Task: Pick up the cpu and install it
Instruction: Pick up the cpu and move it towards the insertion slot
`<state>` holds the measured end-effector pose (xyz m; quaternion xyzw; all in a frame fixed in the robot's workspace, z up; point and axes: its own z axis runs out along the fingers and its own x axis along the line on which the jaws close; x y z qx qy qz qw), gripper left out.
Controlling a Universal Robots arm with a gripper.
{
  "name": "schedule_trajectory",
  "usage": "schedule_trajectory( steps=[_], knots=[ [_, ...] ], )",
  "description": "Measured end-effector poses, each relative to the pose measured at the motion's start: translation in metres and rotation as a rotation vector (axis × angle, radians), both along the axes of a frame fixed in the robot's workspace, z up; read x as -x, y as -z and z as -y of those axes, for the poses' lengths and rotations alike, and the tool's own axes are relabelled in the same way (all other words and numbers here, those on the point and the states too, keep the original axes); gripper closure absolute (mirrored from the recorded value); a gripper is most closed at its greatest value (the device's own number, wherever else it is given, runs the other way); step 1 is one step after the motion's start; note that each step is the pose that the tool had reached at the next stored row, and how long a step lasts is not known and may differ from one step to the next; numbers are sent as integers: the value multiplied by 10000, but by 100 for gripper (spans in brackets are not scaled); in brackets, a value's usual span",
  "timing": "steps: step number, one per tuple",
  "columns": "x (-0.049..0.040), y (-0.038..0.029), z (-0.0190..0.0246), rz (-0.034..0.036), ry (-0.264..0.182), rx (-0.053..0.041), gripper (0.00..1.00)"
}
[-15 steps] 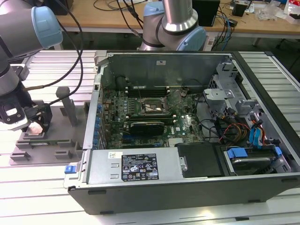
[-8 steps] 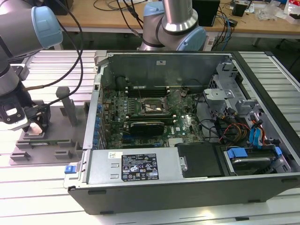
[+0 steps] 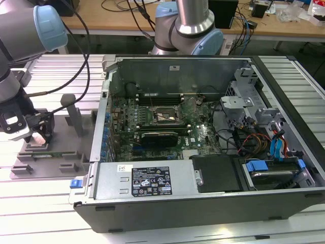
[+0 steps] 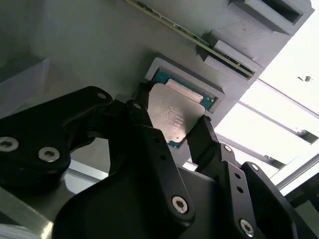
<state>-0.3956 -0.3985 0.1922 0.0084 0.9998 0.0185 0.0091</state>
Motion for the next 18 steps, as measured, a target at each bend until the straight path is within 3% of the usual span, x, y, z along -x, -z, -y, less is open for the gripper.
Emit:
schedule_trajectory(
  steps=[6,7,8,11,16,18],
  knots=[
    [0,-150,0,-1,0,0,45],
    [0,-187,0,0,0,0,45],
    [0,-267,0,0,-1,-1,45],
    [0,-384,0,0,0,0,45],
    [0,-563,0,0,-1,0,45],
    [0,-595,0,0,-1,0,45]
  ],
)
